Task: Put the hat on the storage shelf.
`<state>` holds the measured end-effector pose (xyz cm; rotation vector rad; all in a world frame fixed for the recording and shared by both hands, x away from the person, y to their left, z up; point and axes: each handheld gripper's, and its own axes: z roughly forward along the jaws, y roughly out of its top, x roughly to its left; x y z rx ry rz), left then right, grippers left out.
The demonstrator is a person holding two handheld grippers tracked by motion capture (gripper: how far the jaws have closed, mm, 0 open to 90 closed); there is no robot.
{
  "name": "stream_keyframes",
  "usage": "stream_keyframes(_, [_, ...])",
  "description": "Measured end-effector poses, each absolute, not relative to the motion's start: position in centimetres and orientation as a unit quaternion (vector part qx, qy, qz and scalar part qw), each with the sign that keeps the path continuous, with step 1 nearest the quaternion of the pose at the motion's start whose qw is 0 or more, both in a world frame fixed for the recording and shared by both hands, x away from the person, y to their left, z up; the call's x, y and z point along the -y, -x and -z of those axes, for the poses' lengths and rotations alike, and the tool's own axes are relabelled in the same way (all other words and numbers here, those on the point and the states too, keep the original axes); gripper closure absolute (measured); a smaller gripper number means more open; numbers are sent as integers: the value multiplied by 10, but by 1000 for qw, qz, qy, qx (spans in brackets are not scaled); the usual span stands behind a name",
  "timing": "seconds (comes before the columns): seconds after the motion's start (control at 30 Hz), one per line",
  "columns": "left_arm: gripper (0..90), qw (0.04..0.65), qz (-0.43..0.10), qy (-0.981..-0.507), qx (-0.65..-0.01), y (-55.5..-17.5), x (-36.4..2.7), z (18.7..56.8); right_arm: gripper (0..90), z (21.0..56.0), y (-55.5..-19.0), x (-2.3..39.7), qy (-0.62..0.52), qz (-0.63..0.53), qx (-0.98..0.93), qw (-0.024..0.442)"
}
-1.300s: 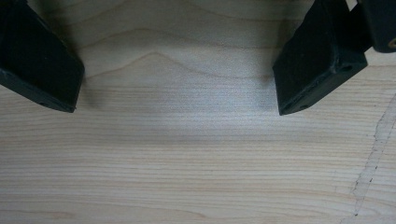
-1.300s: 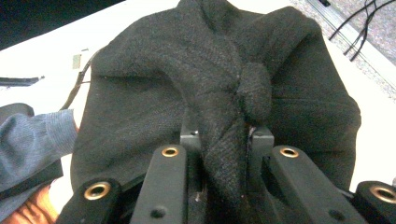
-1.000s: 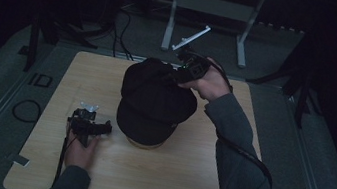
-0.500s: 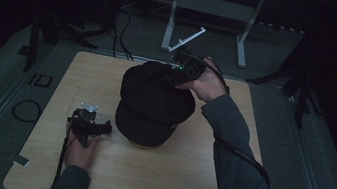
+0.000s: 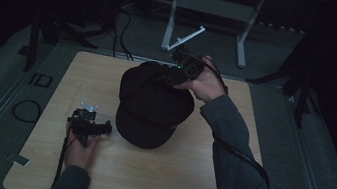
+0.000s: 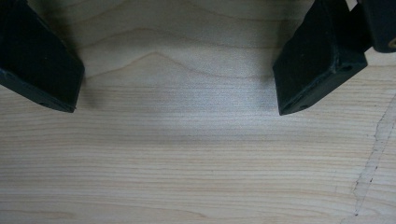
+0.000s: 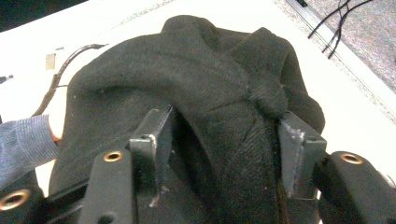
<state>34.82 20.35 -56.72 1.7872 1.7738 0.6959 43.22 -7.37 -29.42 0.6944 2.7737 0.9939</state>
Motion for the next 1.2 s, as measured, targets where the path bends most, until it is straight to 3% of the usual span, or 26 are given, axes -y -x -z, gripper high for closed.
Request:
stream_keyframes(0.1, [12, 261, -257, -660, -656, -348, -203, 567, 381, 293, -431, 70, -233, -329, -913, 65])
stream_keyframes(0.47, [12, 262, -257, -660, -656, -348, -203, 567, 368, 293, -430, 64, -240, -332, -908, 89])
stream_keyframes(0.8, [12, 262, -257, -660, -656, -348, -203, 567, 314, 291, -428, 62, -235, -354, -901, 87])
stream_keyframes(1.0, [12, 262, -257, -660, -656, -348, -203, 567, 376, 295, -423, 57, -211, -350, -909, 82])
stream_keyframes(1.07, [12, 262, -257, -659, -656, -348, -203, 567, 445, 296, -420, 53, -199, -345, -914, 75])
stream_keyframes(1.2, [12, 262, -257, -659, -656, -348, -203, 567, 421, 297, -416, 47, -187, -334, -921, 77])
